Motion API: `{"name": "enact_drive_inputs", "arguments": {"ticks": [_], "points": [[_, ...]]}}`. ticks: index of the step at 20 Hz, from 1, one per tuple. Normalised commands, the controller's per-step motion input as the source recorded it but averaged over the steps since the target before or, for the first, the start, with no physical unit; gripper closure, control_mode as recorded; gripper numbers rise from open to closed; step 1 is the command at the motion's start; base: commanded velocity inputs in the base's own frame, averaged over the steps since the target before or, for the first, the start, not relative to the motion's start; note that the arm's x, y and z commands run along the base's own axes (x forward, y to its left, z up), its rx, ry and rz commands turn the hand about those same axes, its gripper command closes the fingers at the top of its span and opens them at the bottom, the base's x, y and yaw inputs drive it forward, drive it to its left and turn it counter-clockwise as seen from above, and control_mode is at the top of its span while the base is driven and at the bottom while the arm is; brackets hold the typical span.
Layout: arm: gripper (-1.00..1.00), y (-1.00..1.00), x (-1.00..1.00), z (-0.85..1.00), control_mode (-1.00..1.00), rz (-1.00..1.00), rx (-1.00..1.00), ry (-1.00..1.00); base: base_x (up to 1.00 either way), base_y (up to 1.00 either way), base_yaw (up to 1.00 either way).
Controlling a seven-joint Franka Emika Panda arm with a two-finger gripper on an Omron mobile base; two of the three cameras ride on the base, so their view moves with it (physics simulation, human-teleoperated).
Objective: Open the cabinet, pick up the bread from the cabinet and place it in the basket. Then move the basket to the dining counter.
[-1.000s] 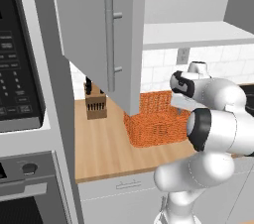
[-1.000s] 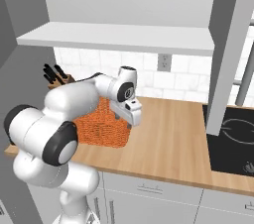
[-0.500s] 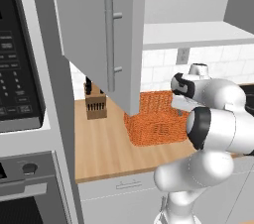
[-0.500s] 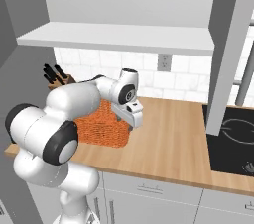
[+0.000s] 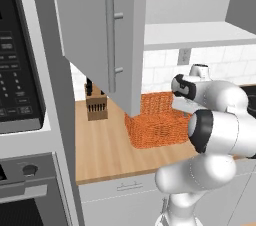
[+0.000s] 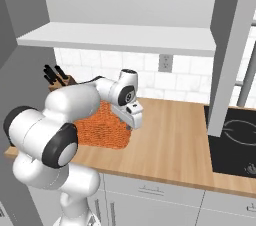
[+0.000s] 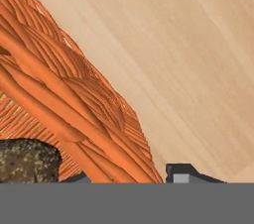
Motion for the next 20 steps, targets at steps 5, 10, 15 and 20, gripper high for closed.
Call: {"name": "enact_drive_inputs", "arguments": {"ticks": [5,10,15,20], "points": [[1.0,0.13,-0.09,-0.05,-1.0,-0.05,0.0,-0.04,0.0,0.0,0.0],[1.0,0.0,-0.42,0.21,-1.0,-0.26,0.06,-0.09,0.0,0.0,0.0],[1.0,0.0,-0.55,0.34,-1.0,-0.23,0.06,-0.04,0.0,0.0,0.0],[1.0,0.01,-0.26,0.4,-1.0,-0.08,0.01,-0.01,0.0,0.0,0.0]]}}
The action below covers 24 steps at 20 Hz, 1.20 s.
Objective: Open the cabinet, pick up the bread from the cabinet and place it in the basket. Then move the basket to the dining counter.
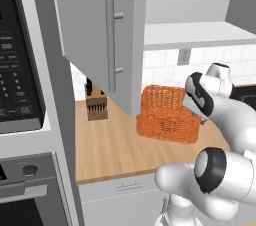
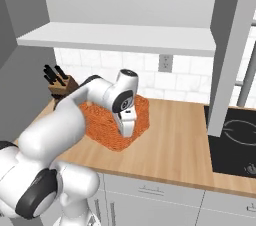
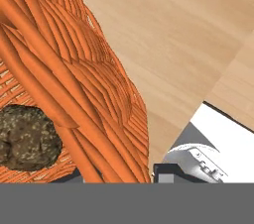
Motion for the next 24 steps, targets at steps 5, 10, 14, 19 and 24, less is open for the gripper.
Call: {"name": "enact_drive_inputs", "arguments": {"ticks": [5,10,14,19,24], "points": [[1.0,0.04,-0.23,0.54,-1.0,-0.05,0.02,-0.07,0.0,0.0,0.0],[1.0,0.23,-0.02,0.5,-1.0,0.0,0.08,-0.02,0.0,0.0,0.0],[1.0,0.17,-0.13,0.44,-1.0,0.0,0.19,0.0,0.0,0.0,0.0],[1.0,0.11,-0.38,0.61,-1.0,0.0,0.16,0.0,0.0,0.0,0.0],[1.0,0.15,-0.62,0.38,-1.0,0.0,-0.04,-0.01,0.0,0.0,0.0]]}}
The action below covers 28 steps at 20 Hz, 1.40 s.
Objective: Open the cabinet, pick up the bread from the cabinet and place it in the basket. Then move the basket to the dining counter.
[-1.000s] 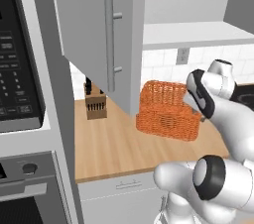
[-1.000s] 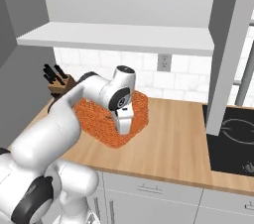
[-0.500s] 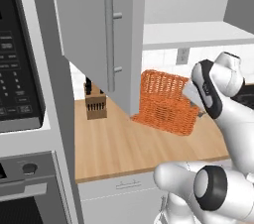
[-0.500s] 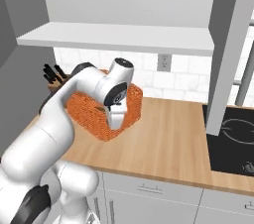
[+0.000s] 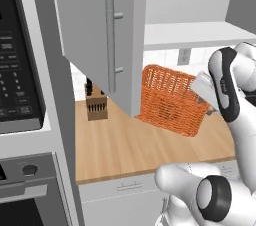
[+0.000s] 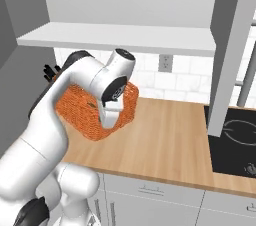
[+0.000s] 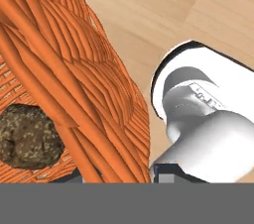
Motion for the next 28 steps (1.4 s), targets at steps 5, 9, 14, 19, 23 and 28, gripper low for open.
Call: {"name": "enact_drive_inputs", "arguments": {"ticks": [5,9,14,19,23,28], "points": [[1.0,0.2,-0.73,0.19,-1.0,0.0,-0.11,-0.06,0.0,0.0,0.0],[1.0,0.14,-0.68,0.47,-1.0,0.0,-0.01,-0.12,0.0,0.0,0.0],[1.0,0.16,-0.14,0.15,-1.0,0.0,-0.05,0.04,0.0,0.0,0.0],[1.0,0.03,0.03,-0.1,-1.0,0.0,-0.03,0.06,0.0,0.0,0.0],[1.0,0.0,0.0,0.0,-1.0,0.0,0.0,0.0,0.0,0.0,0.0],[1.0,0.0,0.0,0.0,-1.0,0.0,0.0,0.0,0.0,0.0,0.0]]}}
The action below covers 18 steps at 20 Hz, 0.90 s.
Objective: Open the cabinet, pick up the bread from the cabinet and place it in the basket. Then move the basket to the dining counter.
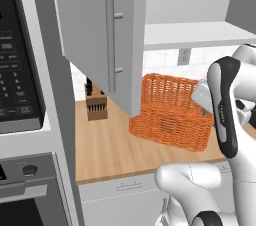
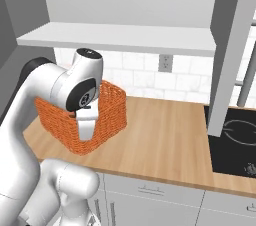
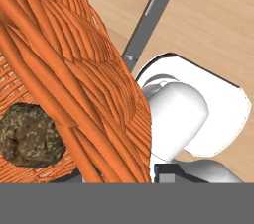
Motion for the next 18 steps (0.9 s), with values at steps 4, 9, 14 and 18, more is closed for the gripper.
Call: {"name": "enact_drive_inputs", "arguments": {"ticks": [4,9,14,18], "points": [[1.0,0.0,-0.07,0.0,-1.0,0.0,0.0,0.0,0.0,0.0,0.0],[1.0,0.0,-0.1,0.0,1.0,0.0,0.0,0.0,-0.58,-0.08,-0.01],[1.0,0.0,0.0,0.0,1.0,0.0,0.0,0.0,-0.94,-0.07,-0.04],[1.0,0.0,0.0,0.0,1.0,0.0,0.0,0.0,-0.74,-0.14,-0.22]]}}
